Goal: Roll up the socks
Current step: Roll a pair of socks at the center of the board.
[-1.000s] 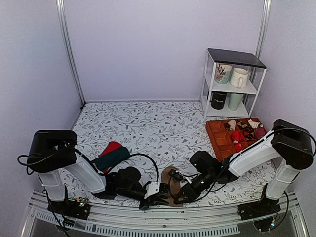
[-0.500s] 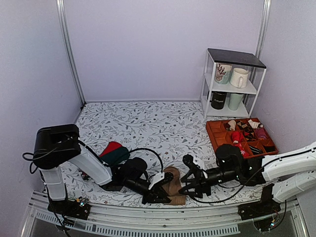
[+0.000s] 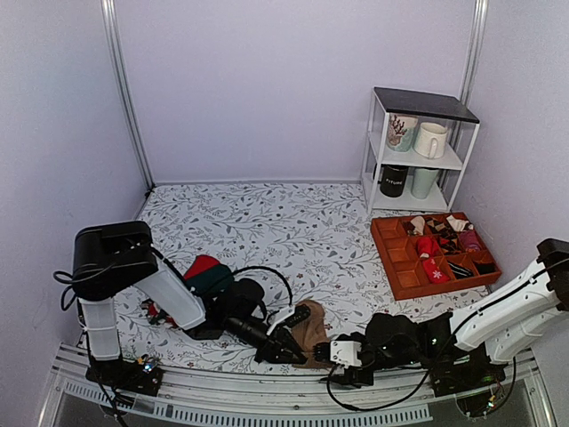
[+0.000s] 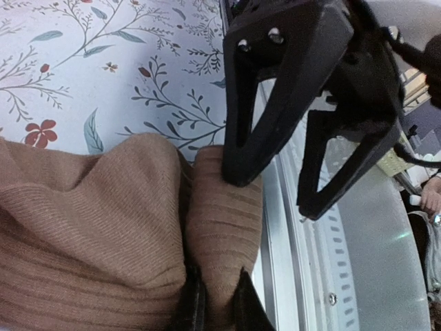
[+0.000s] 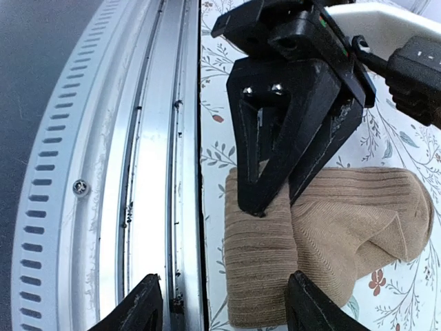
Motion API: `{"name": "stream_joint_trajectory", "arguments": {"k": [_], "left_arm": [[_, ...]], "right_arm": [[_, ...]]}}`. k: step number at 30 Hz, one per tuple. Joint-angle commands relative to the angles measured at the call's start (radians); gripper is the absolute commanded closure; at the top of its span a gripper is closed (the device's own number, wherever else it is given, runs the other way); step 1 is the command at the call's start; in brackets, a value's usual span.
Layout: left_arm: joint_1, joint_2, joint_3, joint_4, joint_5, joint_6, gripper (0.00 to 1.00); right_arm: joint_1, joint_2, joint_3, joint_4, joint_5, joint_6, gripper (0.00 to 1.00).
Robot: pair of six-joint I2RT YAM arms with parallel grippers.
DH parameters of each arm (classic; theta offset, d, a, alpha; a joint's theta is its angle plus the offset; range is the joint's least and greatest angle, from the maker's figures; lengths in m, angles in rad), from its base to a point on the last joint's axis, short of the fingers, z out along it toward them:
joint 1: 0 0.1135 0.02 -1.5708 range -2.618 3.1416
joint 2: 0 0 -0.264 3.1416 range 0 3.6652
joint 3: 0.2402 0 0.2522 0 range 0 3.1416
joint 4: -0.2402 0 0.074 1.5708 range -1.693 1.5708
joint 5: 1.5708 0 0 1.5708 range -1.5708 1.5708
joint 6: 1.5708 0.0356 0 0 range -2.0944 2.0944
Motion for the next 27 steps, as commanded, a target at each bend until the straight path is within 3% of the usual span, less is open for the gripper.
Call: {"name": "stream_joint_trajectory", "arguments": {"k": [1,4,12,17,23,27], "left_arm": [[0.015,0.104,-0.073,-0.331,-0.097,-0.014,1.0],[0.017,0.11,-0.079,-0.32,-0.092,-0.015,1.0],[0.019,0.123,-0.086,-0.281,-0.076,-0.023,1.0],[0.026,0.076,-0.11,-0.223,-0.105,-0.017,0.95],[0.01,-0.267,-0.239,-0.031,-0.305,0.076,0.82],[-0.092,-0.47,-0.286,0.036,-0.469,0.29,0.69]], "right_arm": [[0.015,0.052,0.036,0.055,0.089,-0.052,0.38],[0.019,0.076,0.043,0.056,0.088,-0.051,0.41],[0.019,0.18,0.091,-0.006,0.07,0.021,0.74],[0.017,0.194,0.099,-0.051,0.042,0.101,0.87],[-0.032,0.15,0.096,-0.083,-0.1,0.232,0.88],[-0.15,0.157,0.113,-0.107,-0.302,0.317,0.88]]}}
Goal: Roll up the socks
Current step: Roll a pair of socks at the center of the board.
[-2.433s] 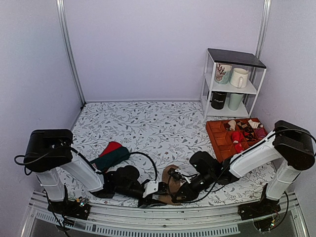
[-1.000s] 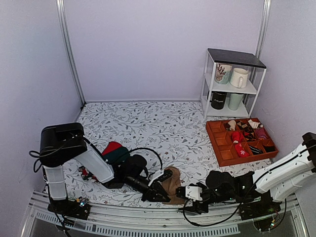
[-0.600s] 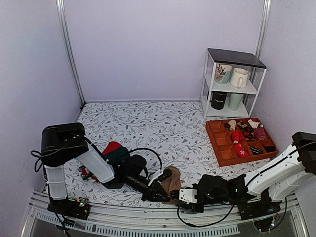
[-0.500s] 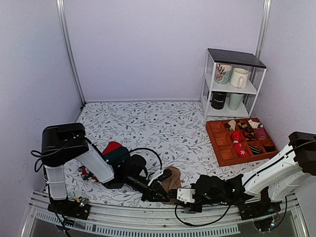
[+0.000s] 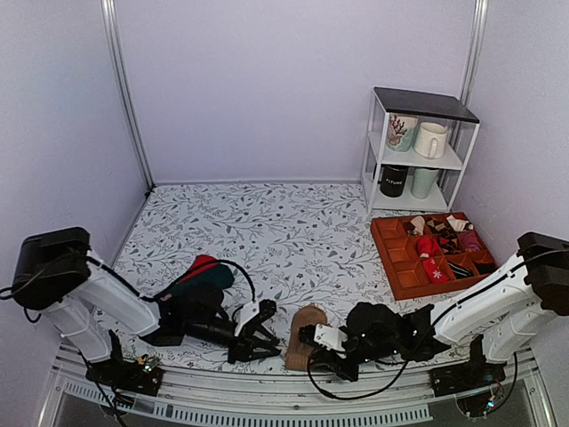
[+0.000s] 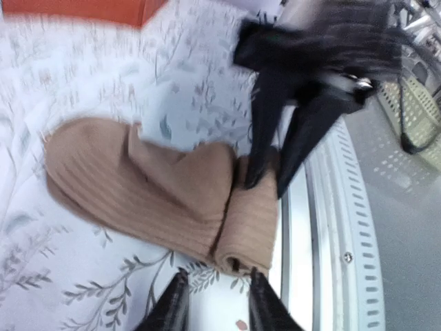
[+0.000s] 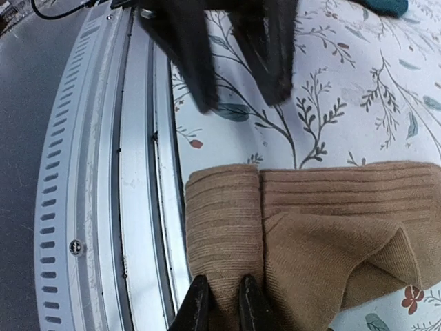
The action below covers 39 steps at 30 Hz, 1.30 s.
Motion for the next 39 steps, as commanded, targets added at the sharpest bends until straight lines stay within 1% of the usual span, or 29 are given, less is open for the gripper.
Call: {"name": "stream_joint_trajectory", "arguments": {"k": [1,3,5,7,13,19,22,26,27,28,30,32,33,35,36,37,38,39], "left_arm": [[-0.095,-0.163,-0.026,0.013,-0.244,0.251,0.67],[-0.106,-0.161,0.0,0.002,-0.253,0.307,0.65],[-0.108,-0.115,0.025,-0.004,-0.222,0.338,0.64],[-0.118,-0.063,0.048,0.002,-0.196,0.352,0.6],[-0.15,0.081,0.093,0.013,-0.204,0.37,0.59],[-0.151,0.13,0.093,0.047,-0.197,0.38,0.58],[-0.154,0.154,0.103,0.043,-0.196,0.377,0.59],[-0.155,0.185,0.121,0.029,-0.199,0.367,0.71],[-0.156,0.193,0.125,0.022,-0.202,0.363,0.71],[-0.156,0.198,0.127,0.017,-0.207,0.362,0.68],[-0.161,0.205,0.123,0.018,-0.226,0.359,0.49],[-0.165,0.206,0.117,0.022,-0.235,0.36,0.46],[-0.167,0.201,0.114,0.022,-0.234,0.359,0.43],[-0.168,0.176,0.101,0.029,-0.242,0.354,0.32],[-0.169,0.152,0.093,0.032,-0.249,0.352,0.25],[-0.17,0.134,0.084,0.037,-0.27,0.345,0.21],[-0.174,0.114,0.071,0.048,-0.294,0.344,0.2],[-0.179,0.097,0.056,0.064,-0.327,0.344,0.12]], "right_arm": [[-0.124,0.011,0.016,-0.112,-0.271,0.149,0.88],[-0.174,0.035,0.047,-0.148,-0.333,0.181,0.88],[-0.218,0.065,0.078,-0.189,-0.402,0.214,0.88],[-0.247,0.098,0.102,-0.217,-0.457,0.24,0.88],[-0.268,0.156,0.134,-0.251,-0.518,0.278,0.87],[-0.275,0.168,0.14,-0.253,-0.535,0.283,0.87],[-0.276,0.174,0.147,-0.258,-0.545,0.285,0.88],[-0.277,0.183,0.153,-0.265,-0.557,0.287,0.88],[-0.277,0.183,0.155,-0.268,-0.562,0.285,0.88],[-0.277,0.182,0.154,-0.271,-0.564,0.285,0.87],[-0.278,0.184,0.156,-0.275,-0.568,0.284,0.88],[-0.277,0.19,0.156,-0.277,-0.564,0.281,0.88],[-0.278,0.193,0.157,-0.277,-0.562,0.281,0.88],[-0.28,0.199,0.158,-0.277,-0.557,0.28,0.88],[-0.279,0.197,0.158,-0.277,-0.553,0.279,0.87],[-0.279,0.196,0.157,-0.277,-0.55,0.279,0.88],[-0.28,0.194,0.157,-0.277,-0.55,0.279,0.87],[-0.279,0.193,0.158,-0.277,-0.548,0.279,0.88]]}}
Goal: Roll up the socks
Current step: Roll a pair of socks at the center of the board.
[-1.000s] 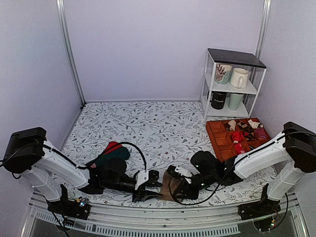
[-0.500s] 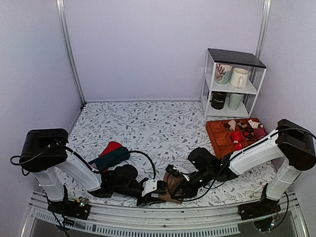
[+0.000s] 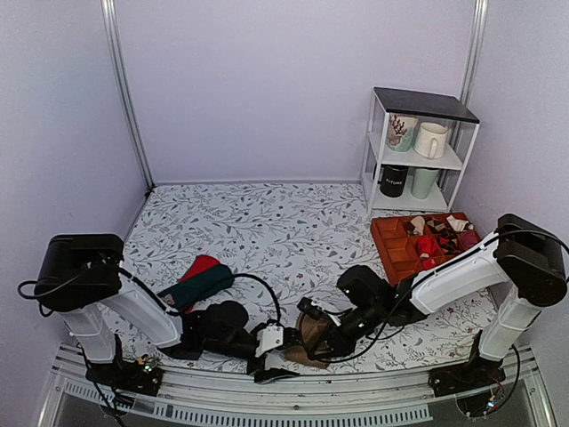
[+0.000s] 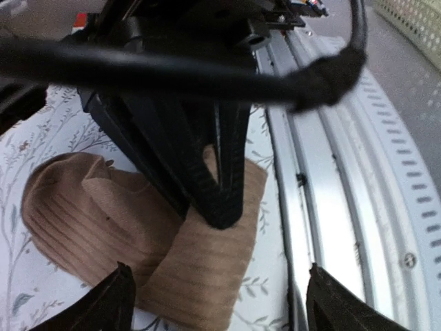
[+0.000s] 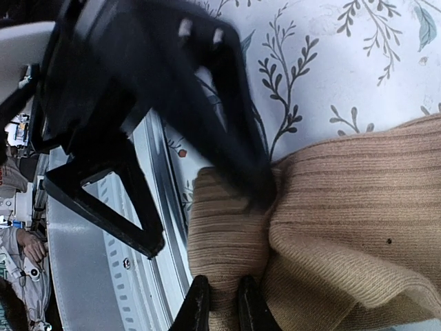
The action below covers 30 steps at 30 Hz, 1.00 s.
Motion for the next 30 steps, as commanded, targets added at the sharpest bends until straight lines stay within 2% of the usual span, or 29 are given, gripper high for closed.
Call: {"name": "stream_joint_trajectory", "arguments": {"k": [1,6,9,14,18,21,23,27,30], "left_arm": [[-0.018,-0.075,-0.07,0.025,-0.121,-0.01,0.02],[-0.019,-0.079,-0.111,0.103,-0.15,-0.01,0.01],[-0.02,-0.041,-0.087,0.093,-0.059,-0.009,0.01],[-0.022,0.01,-0.034,0.063,0.001,-0.009,0.31],[-0.024,0.016,-0.017,0.059,0.0,-0.01,0.41],[-0.024,0.025,-0.01,0.048,0.0,-0.009,0.59],[-0.024,0.037,0.0,0.03,0.006,-0.009,0.68],[-0.024,0.051,0.02,-0.028,0.021,-0.027,1.0],[-0.022,0.052,0.027,-0.077,0.018,-0.065,1.0]], "right_arm": [[0.007,0.041,-0.005,-0.086,0.012,0.003,0.87],[0.006,0.04,-0.006,-0.087,0.012,0.0,0.88],[0.007,0.043,-0.005,-0.089,0.013,0.001,0.87],[0.006,0.051,-0.008,-0.087,0.013,0.001,0.88],[0.005,0.057,-0.007,-0.087,0.011,0.004,0.88],[0.005,0.059,-0.007,-0.087,0.011,0.002,0.88],[0.004,0.06,-0.007,-0.087,0.012,0.001,0.88],[0.002,0.066,-0.008,-0.087,0.012,0.003,0.88],[0.001,0.066,-0.005,-0.084,0.023,0.003,0.87]]}}
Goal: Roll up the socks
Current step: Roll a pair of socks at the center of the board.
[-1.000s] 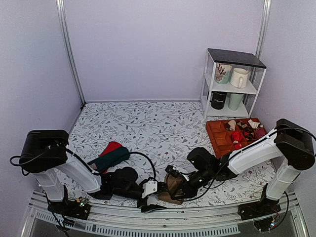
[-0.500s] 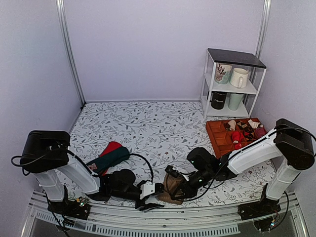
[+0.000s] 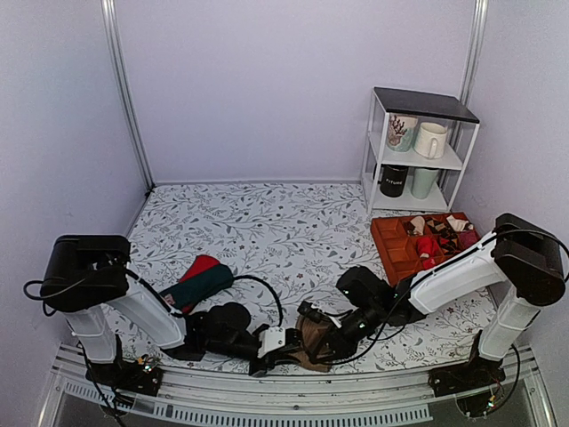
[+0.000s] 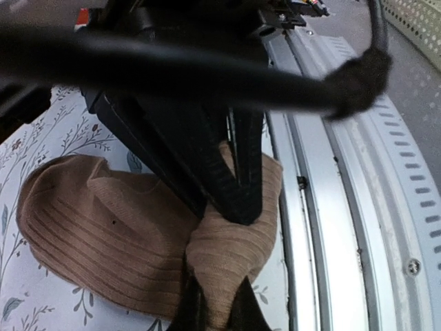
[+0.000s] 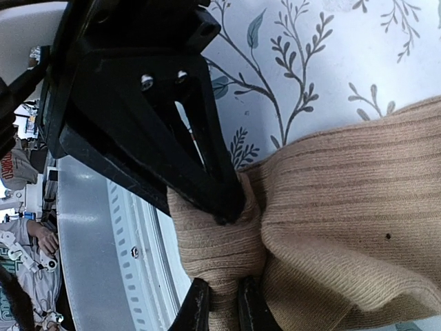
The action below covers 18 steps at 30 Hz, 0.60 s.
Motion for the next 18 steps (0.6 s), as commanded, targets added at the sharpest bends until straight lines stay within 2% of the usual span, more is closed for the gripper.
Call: {"name": "stream_joint_trajectory", "arguments": {"k": [1,4,8,12,15,18], "left_arm": [[-0.008,0.037,0.044,-0.139,0.028,-0.059,1.0],[0.02,0.063,0.073,-0.237,0.036,-0.143,1.0],[0.055,0.085,0.087,-0.362,0.078,-0.264,1.0],[0.089,0.094,0.088,-0.456,0.132,-0.351,1.0],[0.125,0.104,0.073,-0.482,0.18,-0.403,1.0],[0.163,0.123,0.055,-0.479,0.231,-0.441,1.0]], "right_arm": [[0.003,0.049,-0.006,-0.062,0.069,0.004,0.86],[0.001,0.004,0.003,-0.069,0.1,-0.011,0.74],[0.001,-0.165,-0.018,-0.067,0.211,-0.073,0.63],[0.011,-0.353,-0.107,-0.004,0.308,-0.183,0.59],[0.072,-0.472,-0.222,0.108,0.41,-0.297,0.51],[0.142,-0.524,-0.299,0.224,0.491,-0.399,0.5]]}}
